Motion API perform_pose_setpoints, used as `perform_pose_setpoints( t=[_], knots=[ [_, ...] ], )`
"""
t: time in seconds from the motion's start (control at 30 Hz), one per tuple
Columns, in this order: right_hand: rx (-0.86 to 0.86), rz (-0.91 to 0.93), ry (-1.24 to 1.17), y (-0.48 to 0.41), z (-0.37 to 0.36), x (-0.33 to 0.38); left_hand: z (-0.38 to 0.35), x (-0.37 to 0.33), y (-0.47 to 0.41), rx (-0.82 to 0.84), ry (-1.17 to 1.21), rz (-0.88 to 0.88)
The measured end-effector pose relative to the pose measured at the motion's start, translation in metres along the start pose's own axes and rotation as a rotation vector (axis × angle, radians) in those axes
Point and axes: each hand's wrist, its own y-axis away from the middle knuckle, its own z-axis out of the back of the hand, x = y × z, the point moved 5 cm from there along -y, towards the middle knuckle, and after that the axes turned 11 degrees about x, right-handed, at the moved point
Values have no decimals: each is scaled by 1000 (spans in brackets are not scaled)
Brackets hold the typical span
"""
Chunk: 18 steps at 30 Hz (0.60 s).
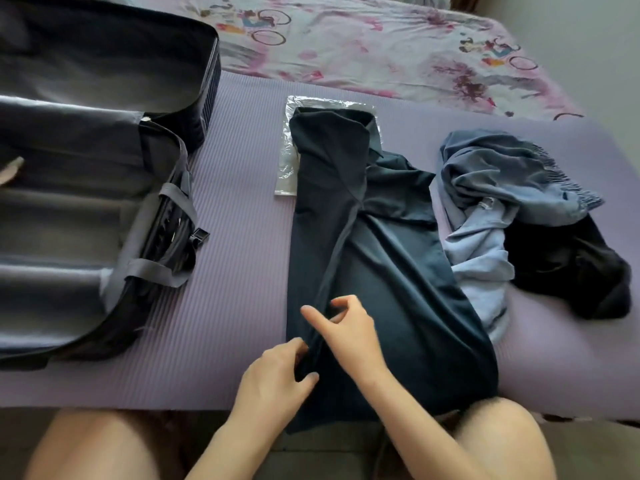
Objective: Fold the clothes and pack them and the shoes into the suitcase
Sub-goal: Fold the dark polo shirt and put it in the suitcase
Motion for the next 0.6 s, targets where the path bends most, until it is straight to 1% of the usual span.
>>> perform_pose_setpoints(
  t=[0.03, 0.07, 0.1, 0.13, 0.2, 0.27, 0.3, 0.37, 0.43, 0.53, 0.6],
  knots=[
    [9, 1, -30, 3, -2, -1, -4, -9, 1, -9, 35, -33],
    [0, 18, -10, 4, 0, 0, -8, -18, 1, -18, 75, -71],
    [-28, 52, 60, 6, 7, 2, -12, -28, 2, -20, 130, -105],
    [-74, 84, 140, 7, 19, 1, -17, -37, 2, -9, 190, -134],
    [-167, 126, 189, 5, 47, -9, -29, -54, 3, 37, 302, -168],
    [-170, 110, 140, 4, 70, -31, -44, -63, 6, 52, 332, -174],
    [-131, 69, 132, 5, 74, -45, -52, -62, 8, 39, 303, -166],
    [-69, -13, 204, 16, 73, -70, -63, -47, 16, -18, 249, -99],
    [-122, 4, 233, 33, 70, -88, -63, -20, 25, -132, 252, 4],
    [-210, 63, 145, 54, 57, -106, -57, 21, 40, -323, 280, 128],
    [-219, 28, 131, 59, 45, -117, -60, 37, 42, -341, 316, 167]
  ],
)
